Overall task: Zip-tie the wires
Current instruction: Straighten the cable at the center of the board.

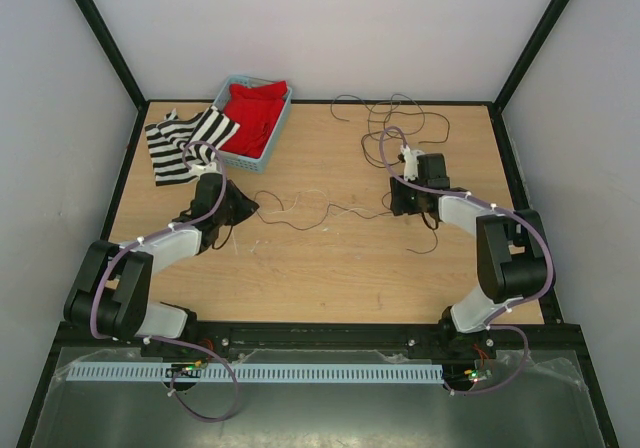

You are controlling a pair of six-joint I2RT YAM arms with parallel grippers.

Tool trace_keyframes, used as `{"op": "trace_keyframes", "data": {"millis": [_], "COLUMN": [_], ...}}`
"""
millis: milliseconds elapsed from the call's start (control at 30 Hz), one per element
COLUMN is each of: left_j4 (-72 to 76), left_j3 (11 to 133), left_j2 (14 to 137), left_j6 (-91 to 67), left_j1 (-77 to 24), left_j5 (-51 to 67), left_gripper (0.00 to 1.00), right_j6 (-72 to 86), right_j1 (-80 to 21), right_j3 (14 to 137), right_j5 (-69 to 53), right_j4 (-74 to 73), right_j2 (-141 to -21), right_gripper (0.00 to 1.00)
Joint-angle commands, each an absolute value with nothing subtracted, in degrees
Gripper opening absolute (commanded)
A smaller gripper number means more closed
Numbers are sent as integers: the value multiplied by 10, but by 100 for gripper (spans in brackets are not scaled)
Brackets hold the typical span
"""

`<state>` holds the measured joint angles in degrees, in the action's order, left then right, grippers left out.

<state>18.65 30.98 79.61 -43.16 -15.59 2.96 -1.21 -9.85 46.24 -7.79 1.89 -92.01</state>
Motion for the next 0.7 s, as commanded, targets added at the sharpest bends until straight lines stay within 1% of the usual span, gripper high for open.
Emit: {"op": "trace_keyframes", "data": {"millis": [0, 233, 500, 667], "left_j4": [203, 204, 206, 207], "left_j3": [304, 303, 303, 303], "left_j2": [802, 802, 802, 802], "left_j6": [-434, -437, -437, -438], "left_j1": [-159, -159, -161, -160], "left_j5": [32, 32, 34, 36], "left_gripper": [4, 4, 4, 4], "right_j6": [-4, 13, -5, -9], "right_j1": [-102, -102, -103, -104], "right_j3": [465, 473, 483, 496], "right_j5": [-98, -154, -138, -138], "right_j4": [1, 14, 9, 4], "right_j2": [-891, -882, -930, -960], "right_gripper": [65, 66, 66, 61]}}
